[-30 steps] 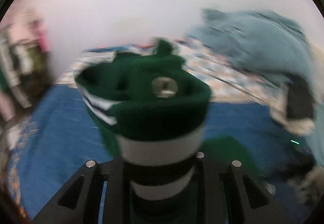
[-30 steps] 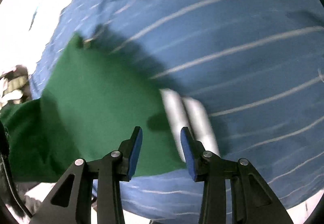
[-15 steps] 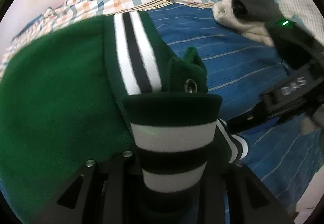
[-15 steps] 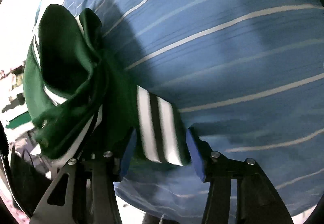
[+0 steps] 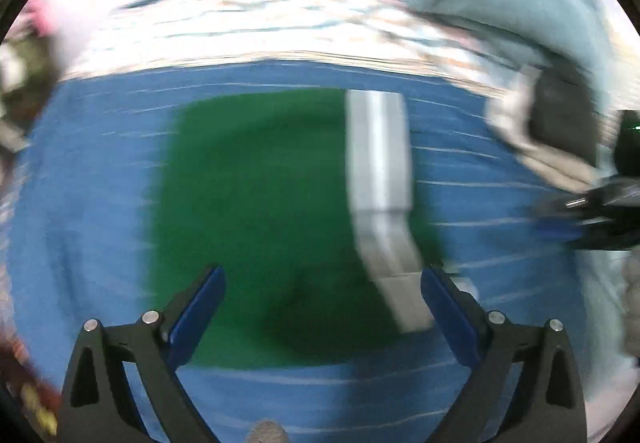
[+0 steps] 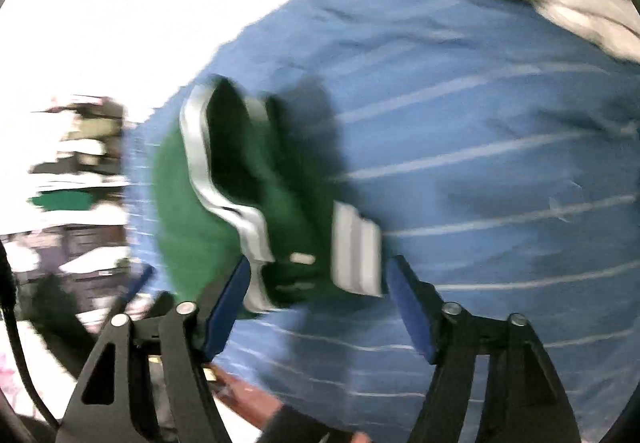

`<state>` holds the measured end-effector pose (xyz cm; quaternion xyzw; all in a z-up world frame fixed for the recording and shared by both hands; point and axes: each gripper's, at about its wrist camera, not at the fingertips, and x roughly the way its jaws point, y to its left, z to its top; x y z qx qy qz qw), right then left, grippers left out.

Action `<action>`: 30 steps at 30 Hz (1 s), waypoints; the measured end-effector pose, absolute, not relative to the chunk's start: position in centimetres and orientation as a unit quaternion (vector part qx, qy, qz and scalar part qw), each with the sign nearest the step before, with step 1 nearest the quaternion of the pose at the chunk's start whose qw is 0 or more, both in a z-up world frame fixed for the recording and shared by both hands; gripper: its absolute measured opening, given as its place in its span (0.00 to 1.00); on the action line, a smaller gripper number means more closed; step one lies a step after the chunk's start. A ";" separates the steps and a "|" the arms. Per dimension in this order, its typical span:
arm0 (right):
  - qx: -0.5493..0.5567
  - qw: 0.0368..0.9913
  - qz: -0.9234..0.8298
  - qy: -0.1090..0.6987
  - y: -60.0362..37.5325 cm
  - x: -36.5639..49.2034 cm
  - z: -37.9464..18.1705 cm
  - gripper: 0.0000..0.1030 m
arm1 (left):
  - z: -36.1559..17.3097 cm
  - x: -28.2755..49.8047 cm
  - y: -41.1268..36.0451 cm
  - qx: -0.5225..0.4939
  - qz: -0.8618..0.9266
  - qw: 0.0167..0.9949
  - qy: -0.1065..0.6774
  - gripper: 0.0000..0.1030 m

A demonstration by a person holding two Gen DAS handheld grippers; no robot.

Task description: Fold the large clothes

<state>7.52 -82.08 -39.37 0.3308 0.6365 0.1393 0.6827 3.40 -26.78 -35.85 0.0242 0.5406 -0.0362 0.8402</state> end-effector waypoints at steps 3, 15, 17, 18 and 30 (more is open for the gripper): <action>0.359 0.678 0.203 0.609 -77.6 10.2 -37.7 0.49 | -37.4 2.1 -19.6 0.054 0.104 0.830 0.545 0.97; 0.360 0.628 0.242 0.646 -66.3 19.1 -48.2 0.03 | -55.3 2.0 -3.1 -0.044 0.253 0.748 0.612 1.00; 0.393 0.638 0.207 0.629 -67.7 18.3 -46.8 0.03 | -55.3 2.0 -2.8 -0.057 0.242 0.764 0.595 1.00; 0.418 0.639 0.184 0.618 -68.9 17.9 -46.2 0.02 | -55.4 1.8 -2.8 -0.060 0.238 0.770 0.589 1.00; 0.393 0.610 0.129 0.676 -70.9 17.5 -49.9 0.20 | -53.1 4.4 -0.7 -0.092 0.228 0.748 0.616 1.00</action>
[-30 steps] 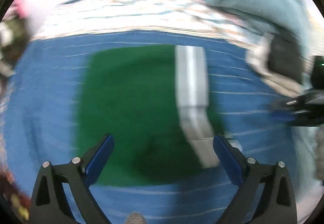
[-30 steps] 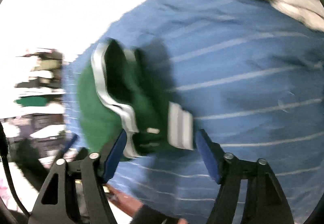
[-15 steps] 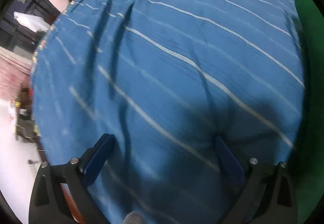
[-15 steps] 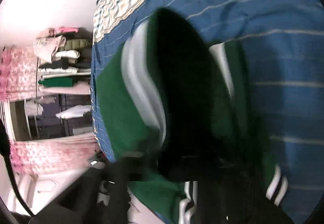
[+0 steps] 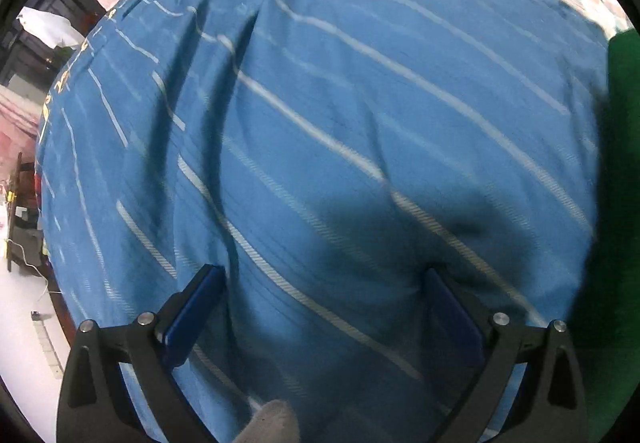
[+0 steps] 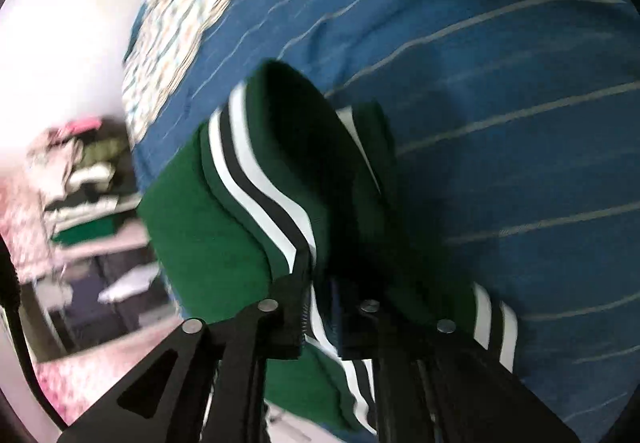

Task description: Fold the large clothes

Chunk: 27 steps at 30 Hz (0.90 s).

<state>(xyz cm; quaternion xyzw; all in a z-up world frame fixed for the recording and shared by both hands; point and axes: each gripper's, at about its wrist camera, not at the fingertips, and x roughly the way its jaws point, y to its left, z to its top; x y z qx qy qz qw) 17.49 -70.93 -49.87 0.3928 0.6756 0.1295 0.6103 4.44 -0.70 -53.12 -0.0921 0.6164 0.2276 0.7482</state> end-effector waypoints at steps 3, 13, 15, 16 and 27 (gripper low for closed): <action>0.372 0.603 0.139 0.692 -70.3 15.4 -49.7 0.51 | -49.4 4.6 -1.0 -0.088 0.224 0.767 0.594 1.00; 0.360 0.589 0.136 0.710 -67.0 10.1 -52.8 0.22 | -41.3 4.9 -7.5 -0.035 0.180 0.819 0.544 1.00; 0.395 0.594 0.121 0.690 -68.0 9.3 -52.1 0.20 | -40.4 5.4 -9.1 -0.026 0.166 0.828 0.535 1.00; 0.395 0.599 0.110 0.688 -68.6 8.9 -51.6 0.20 | -40.2 5.6 -9.5 -0.024 0.159 0.831 0.532 1.00; 0.387 0.569 0.145 0.711 -64.1 5.2 -54.1 0.24 | -43.6 8.1 -14.0 0.032 0.128 0.808 0.574 1.00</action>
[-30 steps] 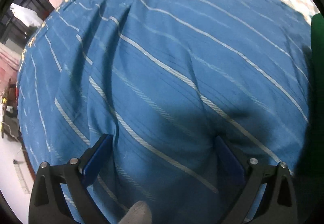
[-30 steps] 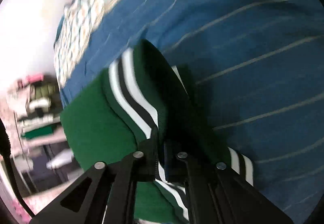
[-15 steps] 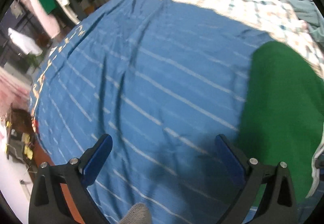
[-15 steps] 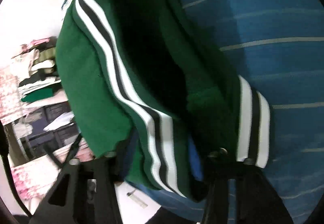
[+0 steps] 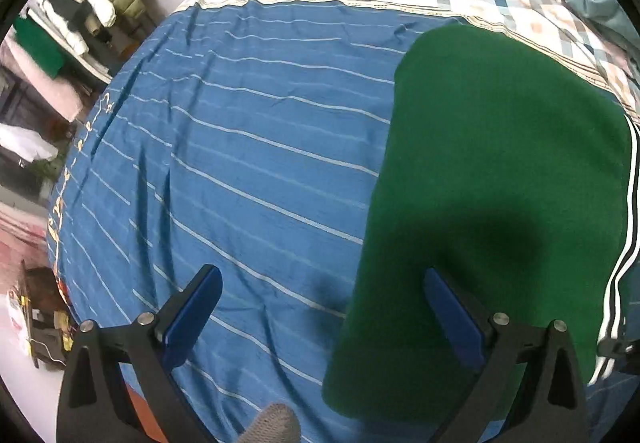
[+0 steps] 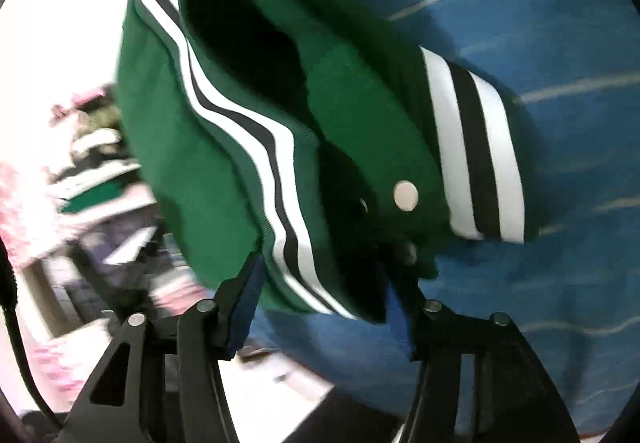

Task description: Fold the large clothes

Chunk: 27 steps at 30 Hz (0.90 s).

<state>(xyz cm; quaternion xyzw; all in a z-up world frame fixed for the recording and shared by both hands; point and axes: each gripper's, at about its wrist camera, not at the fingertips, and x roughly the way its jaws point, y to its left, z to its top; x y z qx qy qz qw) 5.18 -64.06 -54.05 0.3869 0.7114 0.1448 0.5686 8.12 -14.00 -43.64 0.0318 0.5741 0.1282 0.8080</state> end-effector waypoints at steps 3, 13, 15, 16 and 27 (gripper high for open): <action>0.404 0.601 0.106 0.682 -63.4 4.9 -52.1 0.10 | -42.6 8.3 -14.1 0.036 0.125 0.812 0.568 1.00; 0.378 0.606 -0.024 0.699 -61.8 3.1 -52.3 0.04 | -44.3 11.3 -16.4 0.081 0.110 0.810 0.570 1.00; 0.341 0.604 -0.001 0.721 -59.6 4.8 -51.9 0.05 | -44.0 12.0 -15.7 0.066 0.108 0.808 0.575 1.00; 0.343 0.607 0.015 0.716 -58.9 5.7 -51.1 0.08 | -43.7 12.4 -15.4 0.056 0.107 0.808 0.576 1.00; 0.371 0.668 0.108 0.636 -57.8 14.7 -49.1 0.65 | -42.3 18.3 -16.2 0.047 0.106 0.830 0.546 1.00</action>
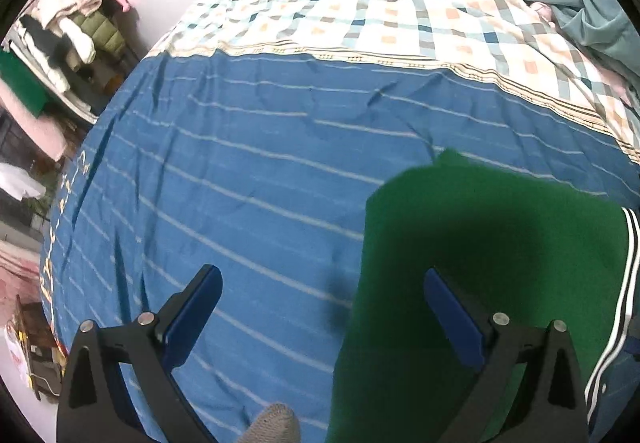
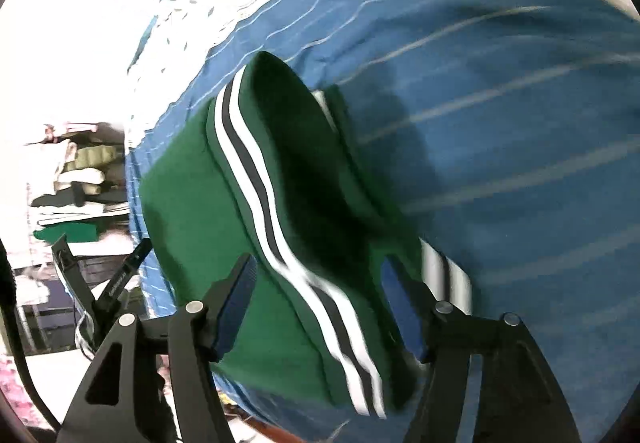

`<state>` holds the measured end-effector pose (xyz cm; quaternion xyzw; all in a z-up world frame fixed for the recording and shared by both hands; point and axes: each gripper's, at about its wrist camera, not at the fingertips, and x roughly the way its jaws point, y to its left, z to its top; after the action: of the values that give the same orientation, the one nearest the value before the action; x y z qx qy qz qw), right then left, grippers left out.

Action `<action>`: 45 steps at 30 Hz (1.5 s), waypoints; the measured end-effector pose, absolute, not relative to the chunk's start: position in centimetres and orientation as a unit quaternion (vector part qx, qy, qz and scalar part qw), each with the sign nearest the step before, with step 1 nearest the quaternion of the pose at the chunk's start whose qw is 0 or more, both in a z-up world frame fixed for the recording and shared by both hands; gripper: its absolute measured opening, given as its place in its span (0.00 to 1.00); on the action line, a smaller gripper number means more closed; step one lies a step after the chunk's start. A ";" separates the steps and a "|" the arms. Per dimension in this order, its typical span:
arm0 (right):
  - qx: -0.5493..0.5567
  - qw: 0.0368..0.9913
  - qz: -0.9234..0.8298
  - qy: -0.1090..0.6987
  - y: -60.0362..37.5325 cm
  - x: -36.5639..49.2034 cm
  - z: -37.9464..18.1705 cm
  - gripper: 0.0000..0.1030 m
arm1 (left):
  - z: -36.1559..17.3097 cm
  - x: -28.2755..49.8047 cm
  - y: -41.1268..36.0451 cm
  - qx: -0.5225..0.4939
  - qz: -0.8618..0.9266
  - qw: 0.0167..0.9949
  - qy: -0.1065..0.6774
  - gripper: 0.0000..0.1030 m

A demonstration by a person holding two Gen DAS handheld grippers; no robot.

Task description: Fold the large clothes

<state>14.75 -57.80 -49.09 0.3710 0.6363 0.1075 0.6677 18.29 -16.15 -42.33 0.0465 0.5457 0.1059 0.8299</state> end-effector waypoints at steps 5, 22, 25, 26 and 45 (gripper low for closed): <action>0.426 0.627 0.137 0.638 -57.4 18.1 -52.7 0.04 | -42.5 19.2 -16.3 0.054 0.104 0.825 0.552 1.00; 0.282 0.656 0.054 0.698 -52.9 25.4 -52.4 0.14 | -41.5 17.8 -14.4 -0.017 0.073 0.818 0.570 1.00; 0.254 0.674 0.066 0.690 -52.8 24.3 -50.5 0.62 | -41.2 15.8 -12.6 -0.051 0.085 0.809 0.580 1.00; 0.241 0.678 0.073 0.691 -52.2 24.1 -50.1 0.71 | -41.3 15.2 -12.2 -0.062 0.090 0.804 0.585 1.00; 0.216 0.670 0.119 0.700 -47.9 29.2 -52.1 0.77 | -44.6 16.6 -11.8 -0.052 0.047 0.805 0.589 1.00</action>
<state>29.19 -47.93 -52.13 0.2164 0.6999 0.1194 0.6701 16.65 -11.83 -44.60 -0.0518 0.5892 0.0474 0.8050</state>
